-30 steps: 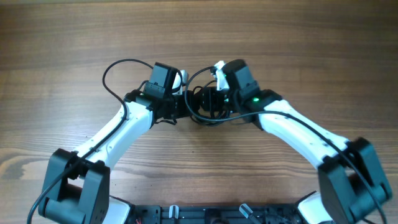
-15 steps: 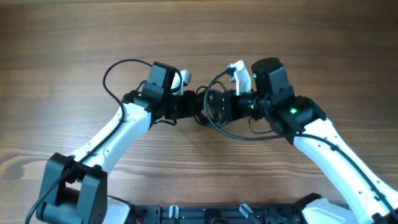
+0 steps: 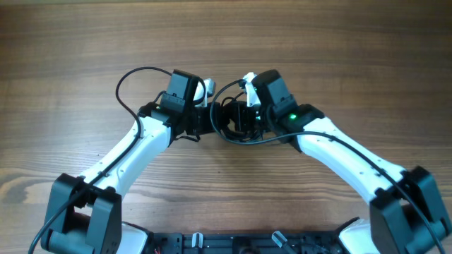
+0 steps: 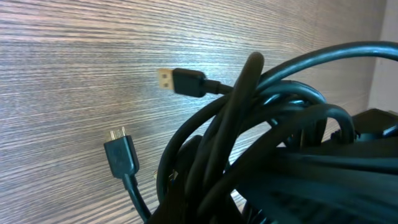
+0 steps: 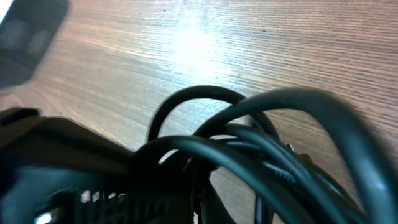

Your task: Untangle cables

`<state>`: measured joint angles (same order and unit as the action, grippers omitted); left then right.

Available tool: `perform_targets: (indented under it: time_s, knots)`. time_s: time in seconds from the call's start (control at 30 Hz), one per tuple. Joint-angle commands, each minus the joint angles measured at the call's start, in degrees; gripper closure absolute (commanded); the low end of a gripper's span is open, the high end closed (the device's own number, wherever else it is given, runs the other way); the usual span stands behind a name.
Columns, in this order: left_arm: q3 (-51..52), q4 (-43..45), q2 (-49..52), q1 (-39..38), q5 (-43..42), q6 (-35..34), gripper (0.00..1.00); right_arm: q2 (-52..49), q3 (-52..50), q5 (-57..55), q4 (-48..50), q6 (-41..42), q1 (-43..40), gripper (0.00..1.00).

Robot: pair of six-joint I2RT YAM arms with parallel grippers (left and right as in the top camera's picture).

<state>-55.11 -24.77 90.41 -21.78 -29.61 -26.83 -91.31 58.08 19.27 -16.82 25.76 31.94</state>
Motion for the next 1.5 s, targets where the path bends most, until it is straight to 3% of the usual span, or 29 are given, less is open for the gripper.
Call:
perform_targets:
  time_s: [0.0,0.1,0.3,0.63,0.77,0.93,1.07,1.17,1.27,1.37,1.47]
  knots:
    - [-0.28,0.37,-1.60,0.04,-1.84,0.94,0.96,10.69,3.26,1.07,-2.64,-1.88,-1.70,0.96]
    - [-0.28,0.39,-1.60,0.04,-1.86,0.94,0.96,14.43,3.26,-0.17,-7.50,-3.74,-1.68,0.96]
    - [-0.28,0.37,-1.60,0.04,-1.86,0.92,0.96,8.81,-0.48,-1.68,-13.92,-3.08,-1.57,0.95]
    - [-0.28,0.39,-1.57,0.04,-1.84,0.92,0.96,-5.99,-0.46,3.08,-7.43,-1.42,-1.53,0.96]
    - [-0.28,0.35,-1.57,0.04,-1.81,0.94,0.96,-4.37,3.67,3.93,-1.88,-1.79,-1.66,0.96]
    - [-0.28,0.33,-1.57,0.04,-1.20,0.96,0.96,4.61,13.79,1.70,-16.13,-7.39,-2.27,0.96]
    - [-0.28,0.37,-1.60,0.09,-1.57,0.13,0.96,12.24,15.41,-2.16,-19.30,-12.26,-7.50,0.96]
    - [-0.28,3.28,-1.81,3.48,-10.54,-8.26,0.96,16.52,15.41,3.91,-20.61,-11.45,-16.76,0.95]
    - [-0.28,14.08,-1.81,11.37,-31.74,-24.15,0.96,15.63,15.30,22.32,-23.89,-12.33,-27.17,0.94]
    - [-0.28,24.76,-1.81,16.09,-42.95,-39.15,0.96,12.96,13.86,33.90,-24.24,-14.84,-30.53,0.86]
    - [-0.28,34.51,-1.81,16.87,-49.00,-51.60,0.96,8.63,13.68,41.48,-22.86,-14.86,-30.42,0.77]
